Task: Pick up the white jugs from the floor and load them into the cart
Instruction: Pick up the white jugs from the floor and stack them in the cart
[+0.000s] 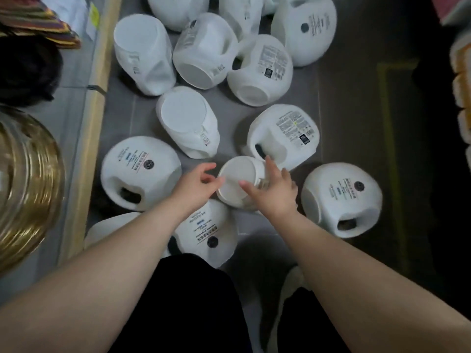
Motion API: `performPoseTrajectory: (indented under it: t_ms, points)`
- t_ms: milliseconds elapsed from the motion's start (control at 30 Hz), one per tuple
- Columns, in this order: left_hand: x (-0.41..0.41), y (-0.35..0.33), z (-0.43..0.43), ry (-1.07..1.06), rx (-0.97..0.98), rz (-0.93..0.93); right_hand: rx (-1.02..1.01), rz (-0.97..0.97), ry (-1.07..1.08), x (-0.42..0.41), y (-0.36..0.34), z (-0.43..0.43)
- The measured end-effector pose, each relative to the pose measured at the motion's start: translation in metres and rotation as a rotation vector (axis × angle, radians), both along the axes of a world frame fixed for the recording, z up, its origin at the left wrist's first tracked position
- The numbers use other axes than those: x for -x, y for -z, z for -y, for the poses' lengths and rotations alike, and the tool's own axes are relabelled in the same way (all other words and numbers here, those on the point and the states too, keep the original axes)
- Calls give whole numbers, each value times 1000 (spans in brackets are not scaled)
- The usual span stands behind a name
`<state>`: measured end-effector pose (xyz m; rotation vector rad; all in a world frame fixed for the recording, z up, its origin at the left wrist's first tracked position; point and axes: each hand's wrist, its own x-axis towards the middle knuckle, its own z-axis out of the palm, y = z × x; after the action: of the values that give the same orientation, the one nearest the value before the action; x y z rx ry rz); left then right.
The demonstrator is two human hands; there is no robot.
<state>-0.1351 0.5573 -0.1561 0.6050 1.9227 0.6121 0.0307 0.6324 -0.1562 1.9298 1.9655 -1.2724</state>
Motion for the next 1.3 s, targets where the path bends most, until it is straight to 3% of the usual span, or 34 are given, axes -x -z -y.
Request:
performPoseTrajectory:
  t_ms: [133, 300, 500, 667, 1033, 1300]
  points:
    - [-7, 26, -15, -18, 27, 188, -86, -85, 58, -12, 14, 3]
    - [-26, 38, -31, -59, 62, 470, 19, -381, 288, -49, 14, 2]
    - [-40, 7, -32, -134, 9, 470, 115, -476, 362, -56, -15, 4]
    - [-42, -108, -16, -232, -28, 415, 144, -527, 273, -55, -130, 1]
    - [-10, -467, 42, -400, -163, 321, 141, -629, 47, -16, -475, 23]
    - [16, -593, 102, -543, -319, 219, 119, -693, -160, 30, -601, 50]
